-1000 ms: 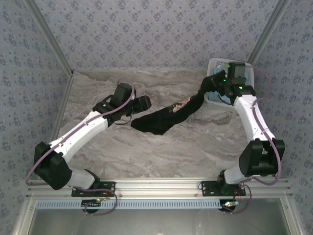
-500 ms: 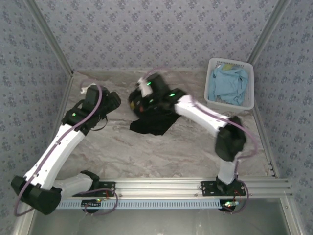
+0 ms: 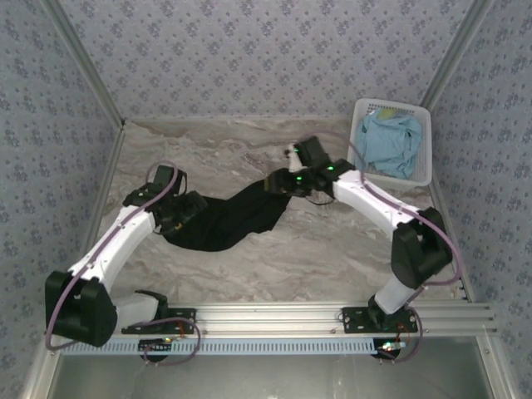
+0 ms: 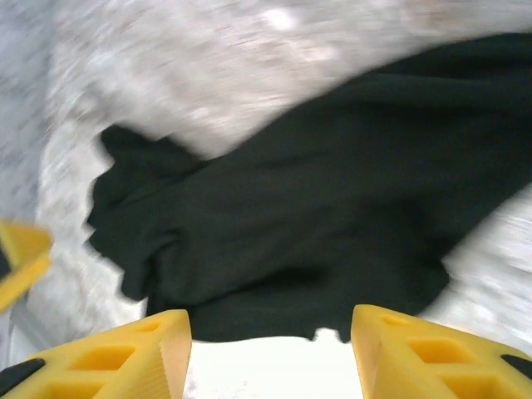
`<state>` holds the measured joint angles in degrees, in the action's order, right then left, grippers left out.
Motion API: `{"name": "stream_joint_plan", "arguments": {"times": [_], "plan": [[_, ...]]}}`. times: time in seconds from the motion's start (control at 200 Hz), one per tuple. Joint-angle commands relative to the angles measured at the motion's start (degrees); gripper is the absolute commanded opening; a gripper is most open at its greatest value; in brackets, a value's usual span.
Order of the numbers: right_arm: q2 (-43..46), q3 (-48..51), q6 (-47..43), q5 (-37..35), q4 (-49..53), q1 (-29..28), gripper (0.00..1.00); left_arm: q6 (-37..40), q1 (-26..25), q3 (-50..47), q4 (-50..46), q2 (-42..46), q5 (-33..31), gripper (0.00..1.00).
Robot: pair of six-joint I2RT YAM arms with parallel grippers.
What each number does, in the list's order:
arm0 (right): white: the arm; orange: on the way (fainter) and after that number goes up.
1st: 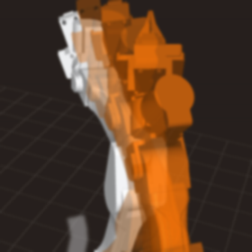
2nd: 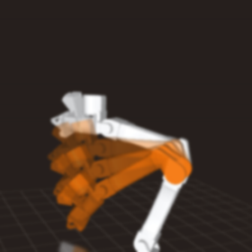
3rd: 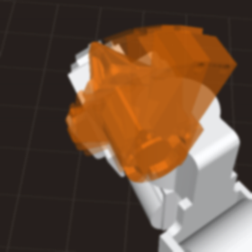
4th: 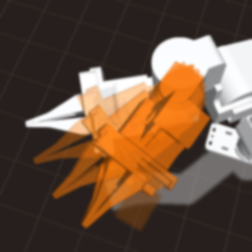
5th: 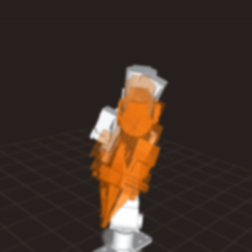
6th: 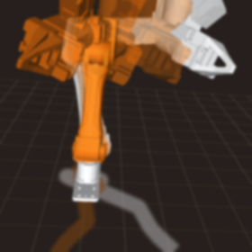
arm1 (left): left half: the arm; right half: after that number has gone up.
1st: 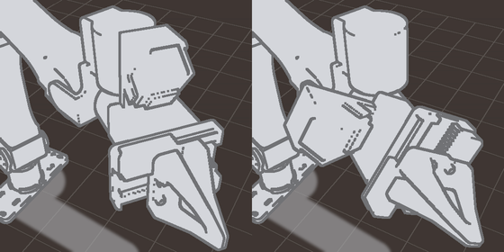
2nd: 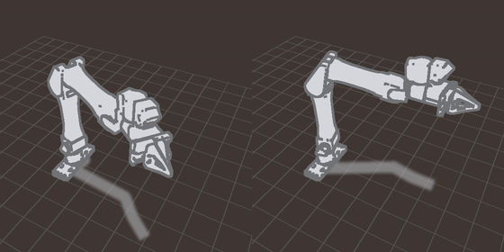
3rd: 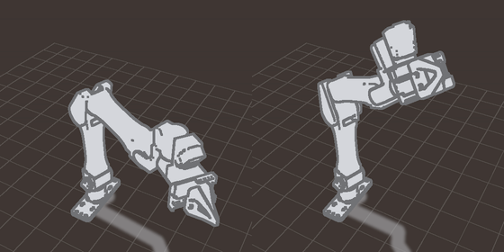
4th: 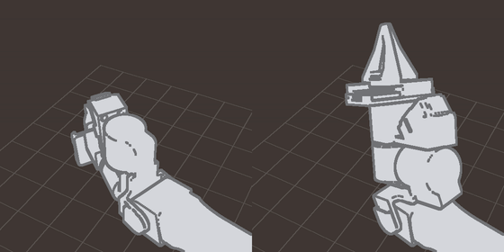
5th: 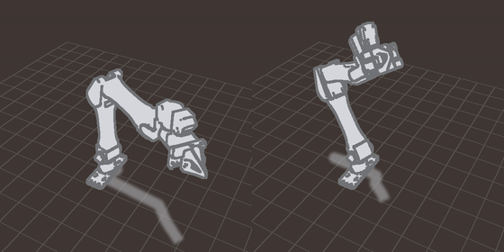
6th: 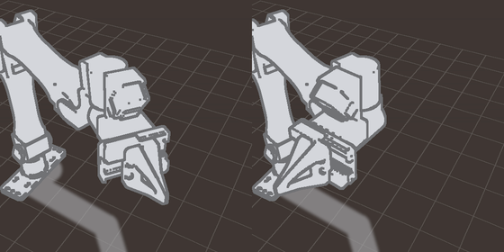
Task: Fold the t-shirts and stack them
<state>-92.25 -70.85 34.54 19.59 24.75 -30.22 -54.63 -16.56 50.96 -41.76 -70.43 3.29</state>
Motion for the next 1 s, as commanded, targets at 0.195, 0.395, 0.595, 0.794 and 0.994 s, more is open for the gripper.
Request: {"name": "stream_joint_plan", "arguments": {"times": [0.195,0.395,0.595,0.794,0.994], "plan": [[-4.4,11.4,21.4,1.3,-6.5,0.8,0.58,-14.8,-10.1,-6.1,4.7,-3.2,7.1,0.82],[-8.7,12.0,29.2,2.4,-12.9,1.0,0.58,-15.7,-12.7,-6.7,6.8,-7.0,7.4,0.72],[-12.1,10.1,32.1,2.3,-16.7,1.0,0.54,-12.9,-12.4,-6.0,10.0,-10.0,2.9,0.38],[-12.7,10.1,35.0,1.1,-19.1,0.8,0.16,-9.8,-10.8,-2.3,9.1,-8.8,-0.2,0.0],[-5.1,3.1,25.5,-8.0,-9.7,0.9,0.0,-6.0,-6.2,4.8,4.5,-0.8,-2.7,0.0]]}}
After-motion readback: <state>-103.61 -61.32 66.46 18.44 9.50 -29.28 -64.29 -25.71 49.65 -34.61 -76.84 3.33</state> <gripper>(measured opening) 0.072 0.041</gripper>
